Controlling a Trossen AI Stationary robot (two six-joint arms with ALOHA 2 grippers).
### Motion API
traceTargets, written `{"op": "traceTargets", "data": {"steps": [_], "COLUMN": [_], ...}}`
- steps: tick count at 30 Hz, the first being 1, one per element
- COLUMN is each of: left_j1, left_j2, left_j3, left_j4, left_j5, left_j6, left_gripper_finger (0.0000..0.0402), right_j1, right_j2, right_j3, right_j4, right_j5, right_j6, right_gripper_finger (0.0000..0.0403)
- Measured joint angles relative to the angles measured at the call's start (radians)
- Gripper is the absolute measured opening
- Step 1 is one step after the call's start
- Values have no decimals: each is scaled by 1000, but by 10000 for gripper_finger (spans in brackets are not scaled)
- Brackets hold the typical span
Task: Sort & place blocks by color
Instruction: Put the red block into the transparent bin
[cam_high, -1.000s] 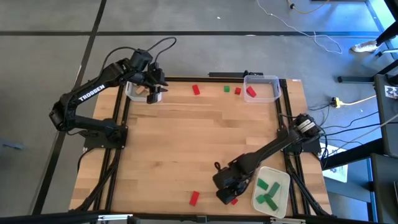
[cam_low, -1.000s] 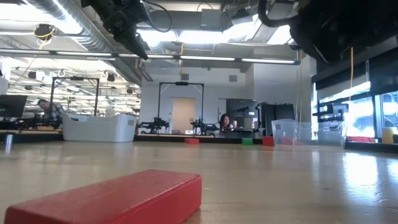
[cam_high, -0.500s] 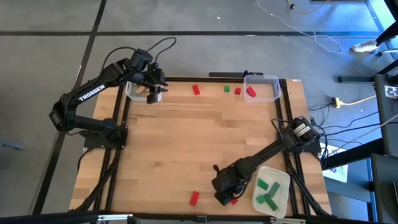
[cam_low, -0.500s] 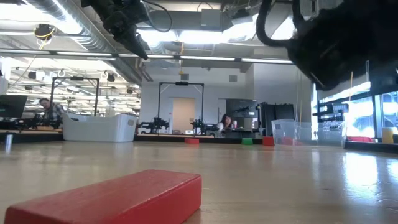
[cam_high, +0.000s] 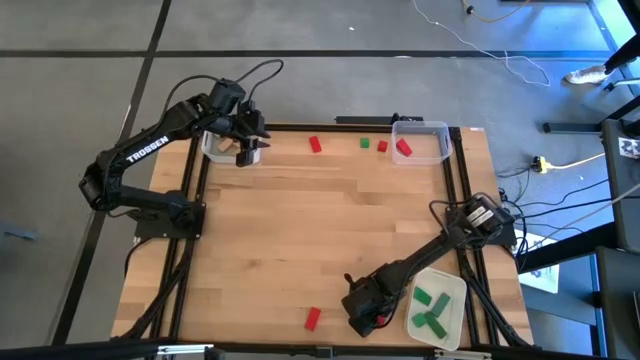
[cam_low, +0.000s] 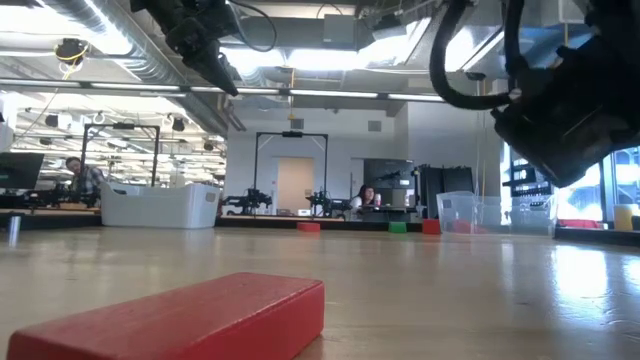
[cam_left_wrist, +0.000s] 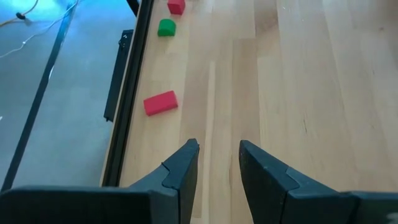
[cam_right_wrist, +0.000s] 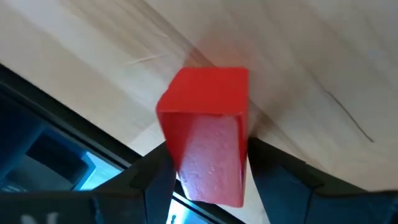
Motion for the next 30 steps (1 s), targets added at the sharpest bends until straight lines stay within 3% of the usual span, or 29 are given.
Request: {"op": "traceTargets", "data": {"steps": [6, 12, 22, 26, 30], "left_j1": [0, 0, 0, 0, 0], "left_j2": [0, 0, 0, 0, 0], "left_j3": [0, 0, 0, 0, 0], "left_j4": [0, 0, 0, 0, 0], "left_j5": [0, 0, -4, -4, -4], "left_j6": [0, -21, -103, -173, -245], "left_gripper_finger": [110, 110, 110, 110, 110], "right_j1": [5, -2, -43, -78, -137], "right_j2": [41, 41, 41, 48, 54], "right_j3": [7, 7, 6, 50, 135], "right_j4": [-12, -34, -56, -167, -394], "right_j5": [-6, 41, 72, 97, 242], "right_j6": [1, 0, -56, -148, -220], "right_gripper_finger": [197, 133, 132, 132, 132]}}
